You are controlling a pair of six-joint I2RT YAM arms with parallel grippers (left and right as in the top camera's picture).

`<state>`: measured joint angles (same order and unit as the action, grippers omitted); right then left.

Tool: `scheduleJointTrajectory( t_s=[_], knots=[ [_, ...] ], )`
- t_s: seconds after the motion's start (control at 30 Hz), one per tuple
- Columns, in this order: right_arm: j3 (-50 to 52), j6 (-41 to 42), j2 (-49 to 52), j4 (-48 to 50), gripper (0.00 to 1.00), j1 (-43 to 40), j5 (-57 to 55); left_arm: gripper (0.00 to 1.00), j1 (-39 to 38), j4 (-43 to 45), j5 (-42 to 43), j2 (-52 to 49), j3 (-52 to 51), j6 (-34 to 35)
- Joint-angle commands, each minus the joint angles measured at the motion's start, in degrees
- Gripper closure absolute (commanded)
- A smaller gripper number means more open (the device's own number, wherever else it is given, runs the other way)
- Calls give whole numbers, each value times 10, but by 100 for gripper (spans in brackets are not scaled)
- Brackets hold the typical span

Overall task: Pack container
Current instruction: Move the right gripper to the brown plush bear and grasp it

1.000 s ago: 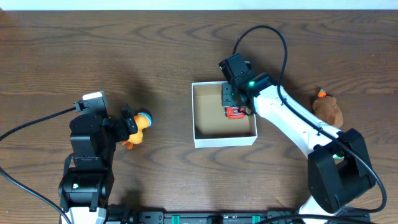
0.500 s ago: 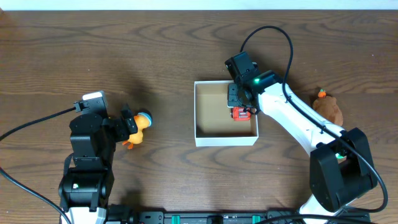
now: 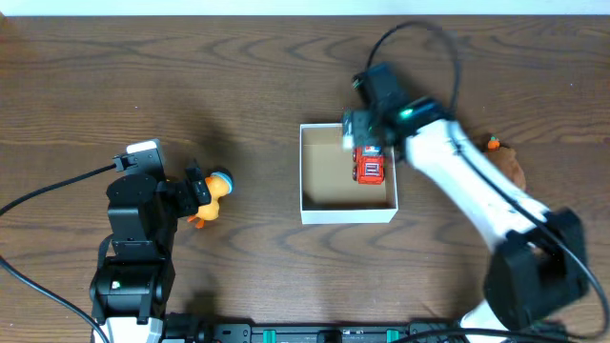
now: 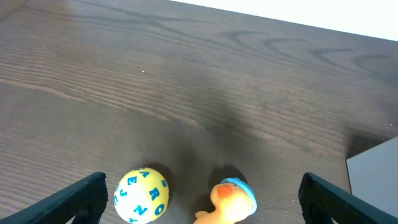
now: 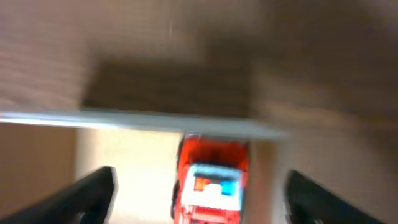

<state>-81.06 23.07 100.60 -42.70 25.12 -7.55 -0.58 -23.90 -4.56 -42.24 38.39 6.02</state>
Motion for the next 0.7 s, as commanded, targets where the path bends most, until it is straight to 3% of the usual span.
scheduleJointTrajectory(
  t_s=[0.0,0.17,0.33,0.67],
  knots=[
    [-58,-61,-82,-25,1,-77,-6,2,1,-1,-6,0,16,3],
    [-63,-223,-117,-97,1,-229,68,2,1,-1,-6,0,16,3],
    [-32,-323,-83,-161,1,-349,72,2,1,-1,-6,0,16,3],
    [35,-349,56,-137,1,-424,71,2,1,-1,-6,0,16,3]
  ],
)
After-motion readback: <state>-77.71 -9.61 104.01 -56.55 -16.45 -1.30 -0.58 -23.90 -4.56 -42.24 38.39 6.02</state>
